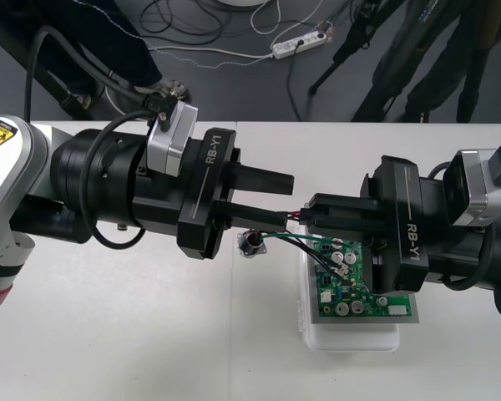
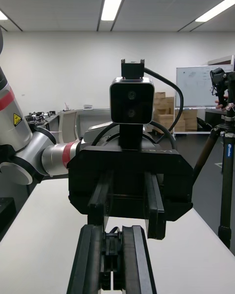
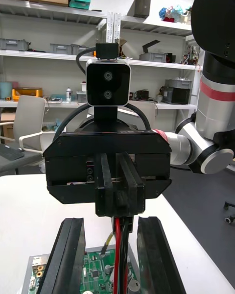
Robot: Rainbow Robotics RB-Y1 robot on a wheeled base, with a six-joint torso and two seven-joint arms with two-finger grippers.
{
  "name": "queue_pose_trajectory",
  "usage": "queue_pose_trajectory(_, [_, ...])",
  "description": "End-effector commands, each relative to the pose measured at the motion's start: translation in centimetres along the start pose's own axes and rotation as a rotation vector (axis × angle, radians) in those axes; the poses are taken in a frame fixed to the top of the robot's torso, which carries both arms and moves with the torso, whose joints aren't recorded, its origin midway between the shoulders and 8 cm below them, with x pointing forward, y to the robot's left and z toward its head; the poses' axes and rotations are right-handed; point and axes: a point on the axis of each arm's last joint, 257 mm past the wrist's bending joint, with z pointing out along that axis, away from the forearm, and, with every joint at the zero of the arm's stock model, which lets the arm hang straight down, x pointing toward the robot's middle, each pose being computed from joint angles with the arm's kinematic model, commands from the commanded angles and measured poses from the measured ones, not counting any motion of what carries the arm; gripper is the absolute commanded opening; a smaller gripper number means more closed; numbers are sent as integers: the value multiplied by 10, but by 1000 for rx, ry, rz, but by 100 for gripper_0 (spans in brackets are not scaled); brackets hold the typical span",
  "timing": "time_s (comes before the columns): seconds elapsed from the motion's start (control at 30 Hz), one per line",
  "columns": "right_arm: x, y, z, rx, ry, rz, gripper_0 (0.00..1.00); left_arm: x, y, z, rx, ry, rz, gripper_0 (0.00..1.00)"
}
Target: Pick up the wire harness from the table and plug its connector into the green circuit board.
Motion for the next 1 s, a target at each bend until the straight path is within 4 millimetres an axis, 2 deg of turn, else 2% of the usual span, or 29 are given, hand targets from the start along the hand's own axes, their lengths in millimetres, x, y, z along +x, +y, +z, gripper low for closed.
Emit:
queue_pose_trajectory(0.03, [-5, 12, 4, -27, -1, 14, 0, -16, 5, 15, 6, -38, 62, 31])
queue_pose_trajectory(0.37, [-6, 10, 3, -23, 1, 9, 0, -8, 6, 13, 5, -26, 36, 32])
queue_pose_trajectory(1.0, [-6, 10, 3, -22, 2, 5, 0, -8, 6, 12, 4, -25, 32, 31])
